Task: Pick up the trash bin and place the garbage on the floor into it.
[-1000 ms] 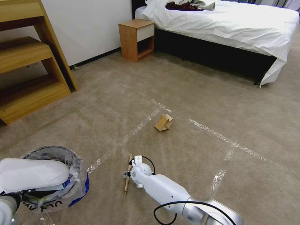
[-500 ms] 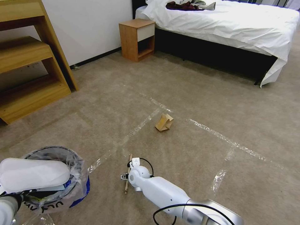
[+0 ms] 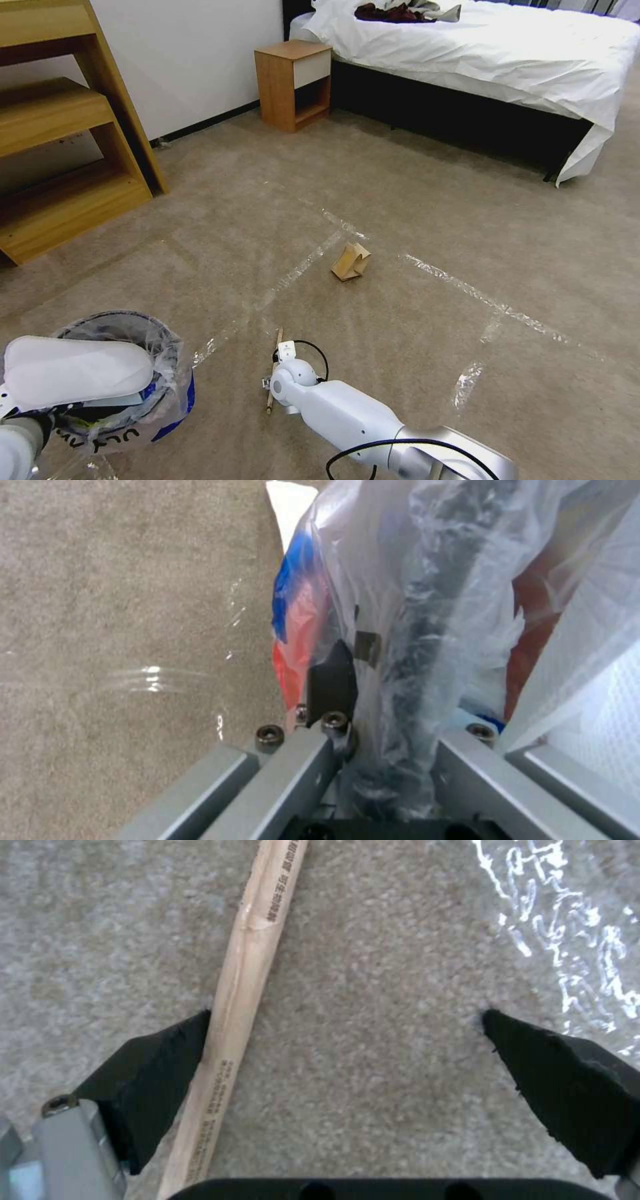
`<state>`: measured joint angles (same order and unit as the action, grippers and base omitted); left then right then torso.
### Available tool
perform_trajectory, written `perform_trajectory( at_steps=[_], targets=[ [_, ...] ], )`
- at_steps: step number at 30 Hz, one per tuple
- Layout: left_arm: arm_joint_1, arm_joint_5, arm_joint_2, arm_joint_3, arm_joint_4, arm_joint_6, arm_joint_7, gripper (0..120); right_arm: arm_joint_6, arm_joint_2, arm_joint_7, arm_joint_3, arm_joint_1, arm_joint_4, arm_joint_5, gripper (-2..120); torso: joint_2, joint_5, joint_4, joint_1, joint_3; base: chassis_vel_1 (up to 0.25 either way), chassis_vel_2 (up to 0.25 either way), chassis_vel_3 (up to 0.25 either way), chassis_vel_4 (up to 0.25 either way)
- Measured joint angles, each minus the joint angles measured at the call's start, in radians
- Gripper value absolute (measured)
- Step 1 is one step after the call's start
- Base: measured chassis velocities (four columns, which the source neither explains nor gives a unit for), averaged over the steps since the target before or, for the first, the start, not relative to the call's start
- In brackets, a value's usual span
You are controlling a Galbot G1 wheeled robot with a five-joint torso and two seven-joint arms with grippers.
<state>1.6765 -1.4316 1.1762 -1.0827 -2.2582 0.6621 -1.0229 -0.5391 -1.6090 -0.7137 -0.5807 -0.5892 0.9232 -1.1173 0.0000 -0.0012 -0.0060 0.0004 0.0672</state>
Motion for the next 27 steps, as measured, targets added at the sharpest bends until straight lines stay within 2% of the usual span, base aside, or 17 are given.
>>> perform_trajectory(
  at_steps=[11,14,21,25,27],
  targets=[
    [-0.008,0.006,0.001,0.010,0.006,0.000,0.003,0,-0.002,0.001,0.006,-0.001,0.005,-0.003,0.004,100,0.000,-0.0004,-0.0004,0.000,0.000,0.000,0.000,0.000,0.000],
    [-0.008,0.006,0.001,0.010,0.006,0.000,0.004,0,0.006,0.002,0.029,-0.001,0.005,-0.001,0.022,100,0.000,-0.0008,-0.0009,0.000,0.000,0.000,0.000,0.000,0.000],
    [0.000,0.006,0.001,0.009,-0.005,-0.001,0.004,0,0.021,0.002,0.070,-0.006,0.010,0.009,0.028,100,0.000,-0.0004,-0.0003,0.000,0.000,0.000,0.000,0.000,0.000],
    [0.003,0.008,0.002,0.008,-0.008,-0.001,0.004,0,0.029,0.002,0.092,-0.010,0.006,0.009,0.038,96,0.000,-0.0004,-0.0002,0.000,0.000,0.000,0.000,0.000,0.000],
    [0.000,0.011,0.005,0.013,-0.008,-0.002,0.004,0,0.034,0.002,0.109,-0.010,0.003,0.006,0.048,89,0.000,0.0000,-0.0003,0.000,0.000,0.000,0.000,0.000,0.000]
  ],
)
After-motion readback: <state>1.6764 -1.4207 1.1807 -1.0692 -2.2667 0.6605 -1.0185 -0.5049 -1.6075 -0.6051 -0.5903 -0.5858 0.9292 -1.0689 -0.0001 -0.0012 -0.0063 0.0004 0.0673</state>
